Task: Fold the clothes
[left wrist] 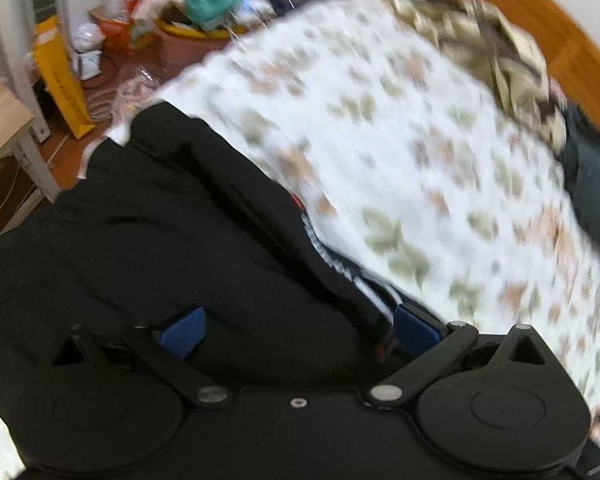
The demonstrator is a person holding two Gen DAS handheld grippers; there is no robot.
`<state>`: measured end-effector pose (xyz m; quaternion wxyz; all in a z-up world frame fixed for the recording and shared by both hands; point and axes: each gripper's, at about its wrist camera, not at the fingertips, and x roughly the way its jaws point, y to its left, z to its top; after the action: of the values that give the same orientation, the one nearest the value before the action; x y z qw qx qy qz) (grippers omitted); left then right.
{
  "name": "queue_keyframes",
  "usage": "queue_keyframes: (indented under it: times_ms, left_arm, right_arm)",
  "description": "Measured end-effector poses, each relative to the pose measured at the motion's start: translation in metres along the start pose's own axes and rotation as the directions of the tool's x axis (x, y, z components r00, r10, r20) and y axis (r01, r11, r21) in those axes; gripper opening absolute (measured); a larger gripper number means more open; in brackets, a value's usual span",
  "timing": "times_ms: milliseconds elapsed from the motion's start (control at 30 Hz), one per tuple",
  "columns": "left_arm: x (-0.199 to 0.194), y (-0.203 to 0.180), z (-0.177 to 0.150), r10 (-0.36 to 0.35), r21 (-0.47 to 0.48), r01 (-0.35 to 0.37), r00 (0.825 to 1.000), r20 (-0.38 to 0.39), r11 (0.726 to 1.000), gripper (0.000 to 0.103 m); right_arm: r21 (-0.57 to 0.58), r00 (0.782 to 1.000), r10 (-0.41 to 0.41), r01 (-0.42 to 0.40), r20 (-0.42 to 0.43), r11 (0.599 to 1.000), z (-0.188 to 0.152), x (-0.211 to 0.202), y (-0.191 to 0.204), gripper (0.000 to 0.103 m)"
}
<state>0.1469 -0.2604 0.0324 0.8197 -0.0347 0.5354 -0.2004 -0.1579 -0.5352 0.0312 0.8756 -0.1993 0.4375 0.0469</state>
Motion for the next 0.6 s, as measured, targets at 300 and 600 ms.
queue_keyframes:
  times_ms: [300,600]
  left_arm:
    - [0.001,0.041,-0.003,-0.090,-0.112,0.093,0.995,0.035,0.989,0.085]
    - [0.008,0.047,0.007,-0.053,-0.028,0.054,0.998,0.043,0.998,0.084]
  right_arm:
    - [0.101,0.998,0.056,-0.052,-0.037,0.994,0.048,0.056,0.017,0.003]
    - [0.440,0.990,0.097,-0.042,-0.103,0.897,0.036,0.094,-0.040,0.037]
